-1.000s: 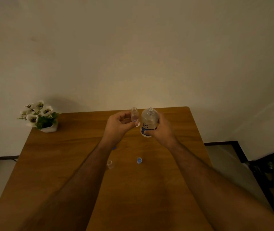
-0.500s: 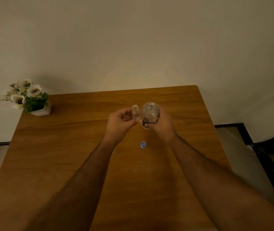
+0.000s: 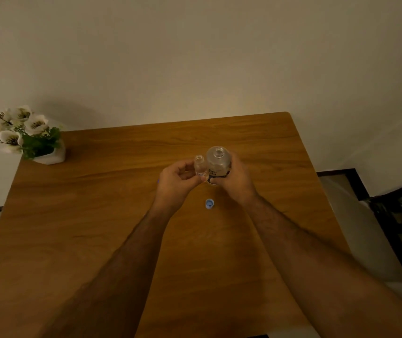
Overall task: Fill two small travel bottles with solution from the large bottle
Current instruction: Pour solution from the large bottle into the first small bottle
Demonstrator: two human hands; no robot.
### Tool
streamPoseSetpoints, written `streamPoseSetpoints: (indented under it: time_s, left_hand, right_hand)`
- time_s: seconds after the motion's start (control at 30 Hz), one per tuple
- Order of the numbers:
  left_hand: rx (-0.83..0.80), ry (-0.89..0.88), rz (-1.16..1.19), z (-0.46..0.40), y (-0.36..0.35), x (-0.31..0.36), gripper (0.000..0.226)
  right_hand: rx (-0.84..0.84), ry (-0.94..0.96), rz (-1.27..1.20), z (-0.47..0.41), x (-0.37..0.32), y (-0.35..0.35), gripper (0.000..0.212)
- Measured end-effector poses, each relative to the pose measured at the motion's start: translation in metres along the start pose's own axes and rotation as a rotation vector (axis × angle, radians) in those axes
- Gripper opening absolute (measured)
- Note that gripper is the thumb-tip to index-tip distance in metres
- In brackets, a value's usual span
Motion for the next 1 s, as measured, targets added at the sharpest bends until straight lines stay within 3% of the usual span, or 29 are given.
streamPoseSetpoints:
  time_s: [0.4, 0.47, 0.57, 0.63, 0.83, 1.0]
  left_hand:
    - [-0.019, 0.003, 0.018, 0.006, -0.011, -0.012, 0.033]
    - [-0.03, 0.006, 0.008, 0.008, -0.016, -0.014, 0.035]
    - [-0.046, 0.032, -0.01, 0.013, -0.025, -0.021, 0.037]
    - [-0.067, 0.06, -0.031, 0.017, -0.033, -0.028, 0.037]
    - [-0.107, 0.05, -0.137, 0.022, -0.062, -0.05, 0.039]
    - [-0.14, 0.05, -0.196, 0.022, -0.081, -0.07, 0.04]
  right_hand:
    - [-0.072, -0.03, 0.052, 0.008, 0.001, 0.009, 0.09]
    - [-0.017, -0.049, 0.099, 0.013, 0.003, 0.018, 0.074]
    - [0.109, 0.003, 0.188, 0.023, 0.007, 0.036, 0.032]
    - [0.08, 0.049, 0.137, 0.032, 0.009, 0.047, 0.016]
    - [-0.153, 0.029, -0.109, 0.056, 0.019, 0.059, 0.031]
    - [-0.197, -0.024, -0.086, 0.068, 0.032, 0.057, 0.035]
Point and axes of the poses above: each hand's wrist, its own z-axis away from the middle knuckle, its own y-axis out of the back of the hand, x = y × z, the point moved 2 cm from there along -z, towards the middle knuckle, and after that the axes turned 2 degrees about x, right-handed, at the moved point
